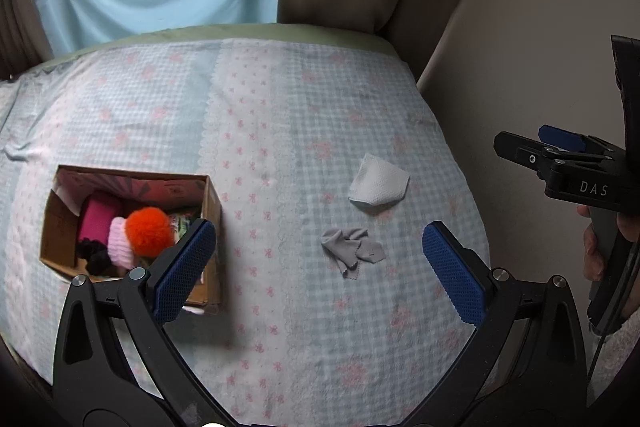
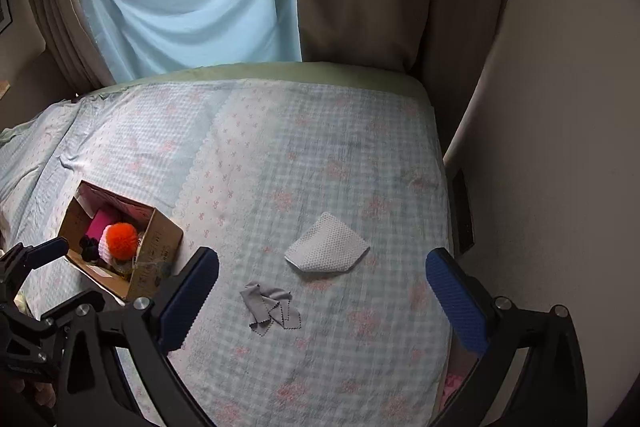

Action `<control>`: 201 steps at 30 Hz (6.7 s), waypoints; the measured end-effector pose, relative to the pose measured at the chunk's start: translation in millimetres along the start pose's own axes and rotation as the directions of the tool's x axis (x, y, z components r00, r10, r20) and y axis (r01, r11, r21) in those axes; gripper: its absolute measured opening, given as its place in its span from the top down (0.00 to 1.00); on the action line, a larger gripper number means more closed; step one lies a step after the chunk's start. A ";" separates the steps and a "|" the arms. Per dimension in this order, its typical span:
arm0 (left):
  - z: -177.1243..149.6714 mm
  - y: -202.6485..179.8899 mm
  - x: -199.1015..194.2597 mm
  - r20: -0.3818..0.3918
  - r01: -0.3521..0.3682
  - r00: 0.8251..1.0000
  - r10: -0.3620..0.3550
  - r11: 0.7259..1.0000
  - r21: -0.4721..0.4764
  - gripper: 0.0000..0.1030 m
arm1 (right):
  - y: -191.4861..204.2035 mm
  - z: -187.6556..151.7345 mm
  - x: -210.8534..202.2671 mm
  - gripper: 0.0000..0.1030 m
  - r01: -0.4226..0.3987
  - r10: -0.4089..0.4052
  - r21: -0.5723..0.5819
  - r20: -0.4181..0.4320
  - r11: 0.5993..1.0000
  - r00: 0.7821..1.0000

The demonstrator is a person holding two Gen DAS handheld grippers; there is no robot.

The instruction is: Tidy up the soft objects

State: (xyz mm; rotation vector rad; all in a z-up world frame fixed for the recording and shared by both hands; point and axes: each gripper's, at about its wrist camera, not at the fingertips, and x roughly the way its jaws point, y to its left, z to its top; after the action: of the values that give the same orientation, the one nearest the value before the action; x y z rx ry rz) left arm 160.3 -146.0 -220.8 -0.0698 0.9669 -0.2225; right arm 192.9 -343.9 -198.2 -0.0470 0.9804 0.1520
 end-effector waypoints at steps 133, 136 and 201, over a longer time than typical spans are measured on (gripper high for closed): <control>-5.2 342.6 83.6 -0.310 0.019 0.951 0.014 0.994 0.103 0.00 | 325.3 -1.2 138.3 0.00 0.044 0.067 0.357 -0.293 0.933 0.954; -5.0 343.9 78.6 -0.308 0.021 0.951 0.007 0.996 0.090 0.00 | 326.2 -2.6 130.7 0.00 0.041 0.066 0.355 -0.285 0.934 0.956; 12.6 219.0 -301.9 0.436 -0.172 0.886 0.156 0.985 -0.005 0.00 | 300.8 11.5 -227.3 0.00 0.115 -0.167 0.173 0.326 0.978 0.930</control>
State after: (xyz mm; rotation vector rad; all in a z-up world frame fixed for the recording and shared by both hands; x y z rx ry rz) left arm 39.7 133.1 -4.2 -0.0044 0.5164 -0.0604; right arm 33.2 -69.7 5.6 0.0470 0.6371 -0.0481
